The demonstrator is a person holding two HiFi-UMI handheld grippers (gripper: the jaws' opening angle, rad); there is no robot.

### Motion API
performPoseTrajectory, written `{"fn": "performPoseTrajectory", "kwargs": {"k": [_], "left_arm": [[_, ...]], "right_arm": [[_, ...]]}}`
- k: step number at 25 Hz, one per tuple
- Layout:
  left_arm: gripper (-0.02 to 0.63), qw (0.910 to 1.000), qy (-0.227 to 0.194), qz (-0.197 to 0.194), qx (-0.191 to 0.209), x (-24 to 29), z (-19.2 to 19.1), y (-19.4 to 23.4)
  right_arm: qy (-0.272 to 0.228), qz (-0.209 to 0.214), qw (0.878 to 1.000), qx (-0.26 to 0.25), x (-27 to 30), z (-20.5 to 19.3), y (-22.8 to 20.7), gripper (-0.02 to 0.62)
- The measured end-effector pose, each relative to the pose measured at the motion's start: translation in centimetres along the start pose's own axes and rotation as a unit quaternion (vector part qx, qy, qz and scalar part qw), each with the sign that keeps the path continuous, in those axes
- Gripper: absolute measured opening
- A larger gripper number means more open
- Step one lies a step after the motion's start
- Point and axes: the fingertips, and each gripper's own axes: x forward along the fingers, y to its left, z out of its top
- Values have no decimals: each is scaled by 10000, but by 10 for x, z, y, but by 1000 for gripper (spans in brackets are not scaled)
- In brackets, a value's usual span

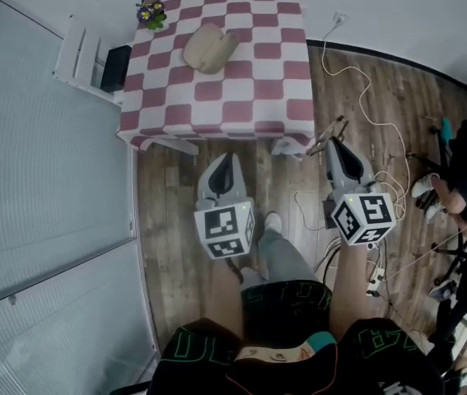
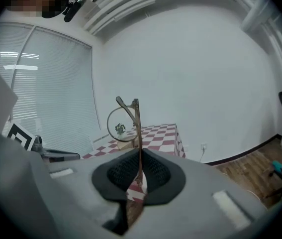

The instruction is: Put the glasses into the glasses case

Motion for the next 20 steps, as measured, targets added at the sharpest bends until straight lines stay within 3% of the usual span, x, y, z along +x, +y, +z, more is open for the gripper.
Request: {"fn": "performPoseTrajectory", "kwargs": {"k": [13,20], "left_arm": [[11,9979,-517,98,371,-10,67,-4],[9,9960,-798,-34,404,-13,98,-12]], "right_arm": [[-812,314,9960,189,11,59,2,18],[-1136,345,9929,93,4,94,2,17]]}}
